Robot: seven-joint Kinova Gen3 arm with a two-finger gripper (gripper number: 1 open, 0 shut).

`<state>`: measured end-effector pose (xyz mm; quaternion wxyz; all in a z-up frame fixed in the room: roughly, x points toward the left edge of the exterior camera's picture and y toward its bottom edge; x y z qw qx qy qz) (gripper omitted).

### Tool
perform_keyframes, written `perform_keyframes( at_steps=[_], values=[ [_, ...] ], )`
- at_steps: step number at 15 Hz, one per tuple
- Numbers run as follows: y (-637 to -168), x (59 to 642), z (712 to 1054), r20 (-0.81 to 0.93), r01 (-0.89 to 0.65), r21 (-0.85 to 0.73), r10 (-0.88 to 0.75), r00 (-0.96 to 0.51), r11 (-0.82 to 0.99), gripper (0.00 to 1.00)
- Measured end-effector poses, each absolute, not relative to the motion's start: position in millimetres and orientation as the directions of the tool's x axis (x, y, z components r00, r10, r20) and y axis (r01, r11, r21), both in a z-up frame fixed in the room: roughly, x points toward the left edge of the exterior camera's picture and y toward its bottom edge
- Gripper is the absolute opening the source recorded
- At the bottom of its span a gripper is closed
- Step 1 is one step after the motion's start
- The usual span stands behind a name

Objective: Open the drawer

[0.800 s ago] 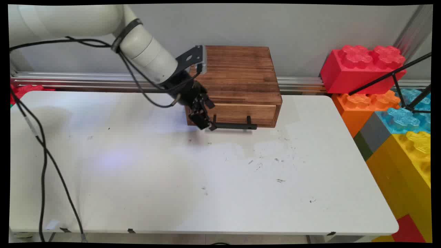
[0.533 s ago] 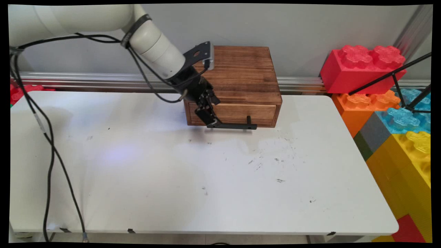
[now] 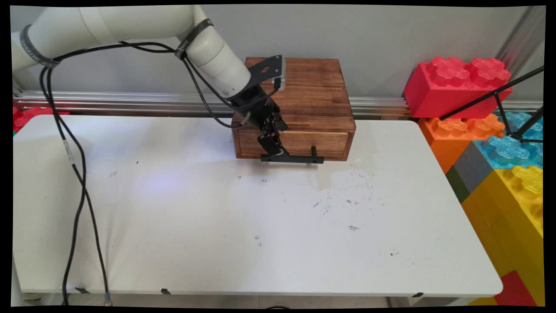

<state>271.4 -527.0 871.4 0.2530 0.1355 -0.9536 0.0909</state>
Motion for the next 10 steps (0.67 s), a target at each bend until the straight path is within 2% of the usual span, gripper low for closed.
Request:
perform_keyframes(
  at_steps=[10],
  values=[
    [-539.1, 259.0, 854.0, 0.446, -0.268, -0.085, -0.204, -0.872, 0.960, 1.00]
  ],
)
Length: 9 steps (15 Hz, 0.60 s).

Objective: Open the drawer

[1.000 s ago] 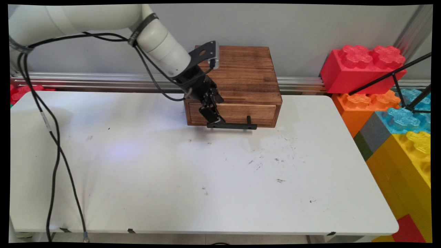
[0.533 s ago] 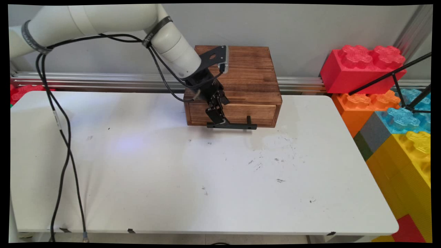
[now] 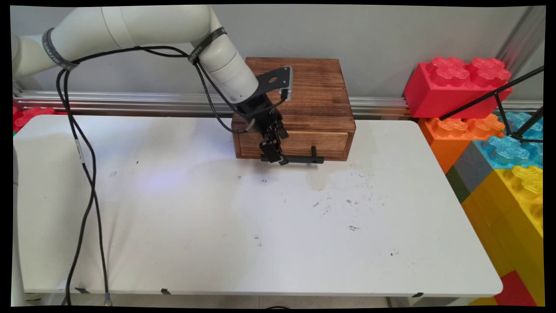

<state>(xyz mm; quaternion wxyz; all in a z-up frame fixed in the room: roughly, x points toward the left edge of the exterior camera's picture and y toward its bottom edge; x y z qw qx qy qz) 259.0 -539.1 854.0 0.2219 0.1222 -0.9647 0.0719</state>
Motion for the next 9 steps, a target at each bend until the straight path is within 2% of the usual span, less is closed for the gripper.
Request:
perform_keyframes(
  at_steps=[9],
  values=[
    [-538.8, 254.5, 843.1, 0.420, -0.255, -0.065, -0.205, -0.884, 0.965, 1.00]
  ],
)
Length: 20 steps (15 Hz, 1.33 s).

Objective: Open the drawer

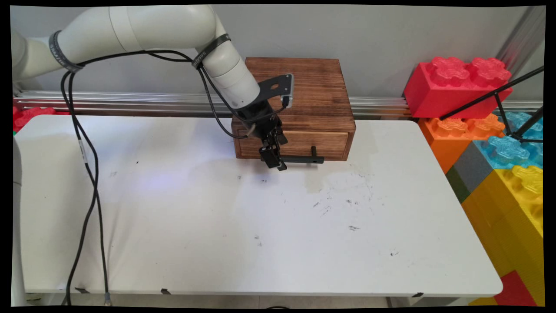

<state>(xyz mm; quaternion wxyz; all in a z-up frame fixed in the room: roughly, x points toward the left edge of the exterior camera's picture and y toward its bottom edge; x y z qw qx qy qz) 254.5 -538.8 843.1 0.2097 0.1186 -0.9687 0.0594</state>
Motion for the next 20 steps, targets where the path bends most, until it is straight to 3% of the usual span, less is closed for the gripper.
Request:
perform_keyframes(
  at_steps=[20],
  values=[
    [-543.3, 237.0, 808.7, 0.397, -0.173, -0.114, -0.114, -0.911, 0.978, 1.00]
  ],
)
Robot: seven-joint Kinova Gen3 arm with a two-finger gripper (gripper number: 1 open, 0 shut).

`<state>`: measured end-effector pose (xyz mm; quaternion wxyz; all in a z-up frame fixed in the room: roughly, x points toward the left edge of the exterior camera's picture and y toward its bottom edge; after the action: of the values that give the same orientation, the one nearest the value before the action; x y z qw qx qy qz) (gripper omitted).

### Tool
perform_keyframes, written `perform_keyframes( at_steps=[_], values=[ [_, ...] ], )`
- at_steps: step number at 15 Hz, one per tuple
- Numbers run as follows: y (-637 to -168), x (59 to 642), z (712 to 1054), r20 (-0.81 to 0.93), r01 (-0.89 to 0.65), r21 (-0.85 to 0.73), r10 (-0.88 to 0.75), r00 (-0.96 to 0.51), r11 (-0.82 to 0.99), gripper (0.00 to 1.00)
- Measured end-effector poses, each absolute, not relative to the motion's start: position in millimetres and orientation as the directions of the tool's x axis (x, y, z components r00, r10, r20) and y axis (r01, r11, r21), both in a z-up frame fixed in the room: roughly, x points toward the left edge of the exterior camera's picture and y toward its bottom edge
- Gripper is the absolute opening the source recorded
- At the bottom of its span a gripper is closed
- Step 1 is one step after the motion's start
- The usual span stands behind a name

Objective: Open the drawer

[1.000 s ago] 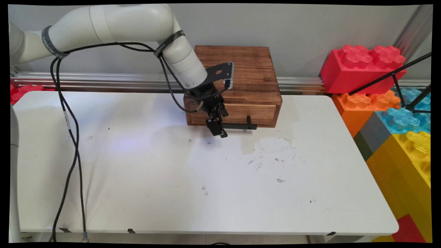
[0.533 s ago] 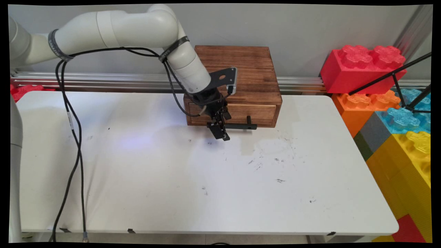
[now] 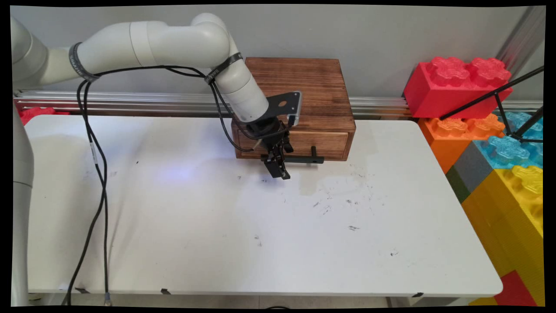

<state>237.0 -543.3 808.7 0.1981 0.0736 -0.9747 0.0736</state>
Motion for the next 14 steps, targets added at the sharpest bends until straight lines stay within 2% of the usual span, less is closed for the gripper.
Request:
perform_keyframes(
  at_steps=[14],
  values=[
    [-544.3, 233.3, 786.1, 0.403, -0.196, -0.093, -0.143, -0.904, 0.976, 1.00]
  ],
)
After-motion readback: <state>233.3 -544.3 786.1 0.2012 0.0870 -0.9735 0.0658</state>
